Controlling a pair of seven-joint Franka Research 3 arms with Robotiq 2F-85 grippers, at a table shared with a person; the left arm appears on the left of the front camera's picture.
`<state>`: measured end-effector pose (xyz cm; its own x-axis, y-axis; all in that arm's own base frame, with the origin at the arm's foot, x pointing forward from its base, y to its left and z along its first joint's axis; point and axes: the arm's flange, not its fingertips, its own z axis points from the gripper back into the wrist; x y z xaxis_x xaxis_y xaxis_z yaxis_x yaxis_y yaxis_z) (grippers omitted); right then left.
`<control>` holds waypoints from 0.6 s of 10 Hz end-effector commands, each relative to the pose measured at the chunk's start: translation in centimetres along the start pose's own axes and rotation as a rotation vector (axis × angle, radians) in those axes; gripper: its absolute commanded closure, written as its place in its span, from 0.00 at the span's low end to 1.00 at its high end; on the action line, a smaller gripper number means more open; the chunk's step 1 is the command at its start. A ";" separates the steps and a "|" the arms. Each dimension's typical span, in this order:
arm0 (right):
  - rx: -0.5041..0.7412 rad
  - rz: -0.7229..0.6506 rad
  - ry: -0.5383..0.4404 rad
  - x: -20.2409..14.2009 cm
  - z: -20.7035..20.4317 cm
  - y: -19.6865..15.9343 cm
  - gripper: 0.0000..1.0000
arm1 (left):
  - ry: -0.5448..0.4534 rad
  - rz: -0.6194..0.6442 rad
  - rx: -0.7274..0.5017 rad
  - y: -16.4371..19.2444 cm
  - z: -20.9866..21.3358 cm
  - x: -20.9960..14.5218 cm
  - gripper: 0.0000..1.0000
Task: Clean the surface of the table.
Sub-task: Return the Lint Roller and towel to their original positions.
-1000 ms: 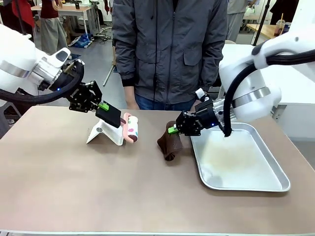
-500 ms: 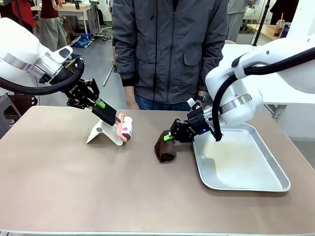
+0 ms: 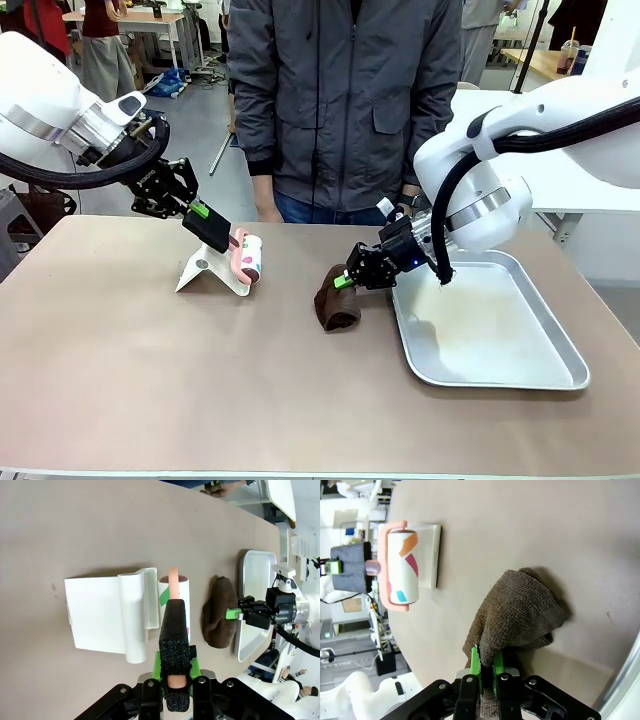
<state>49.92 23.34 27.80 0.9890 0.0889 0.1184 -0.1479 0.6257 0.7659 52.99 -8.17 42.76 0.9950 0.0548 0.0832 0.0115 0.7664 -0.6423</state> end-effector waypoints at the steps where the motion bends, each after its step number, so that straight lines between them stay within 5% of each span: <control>1: 0.000 -0.013 0.015 0.7 -0.1 -0.1 0.89 | 0.003 0.019 0.038 -0.3 0.2 0.3 0.78; 6: 0.037 -0.026 0.034 0.6 -0.2 -0.3 0.89 | 0.055 0.011 0.070 0.1 -0.7 1.3 0.78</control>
<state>49.92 23.18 27.37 0.9904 0.0987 0.0966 -0.1369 0.6109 0.7798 53.74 -8.19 41.61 0.9977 0.0406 0.0547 0.0009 0.7951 -0.6065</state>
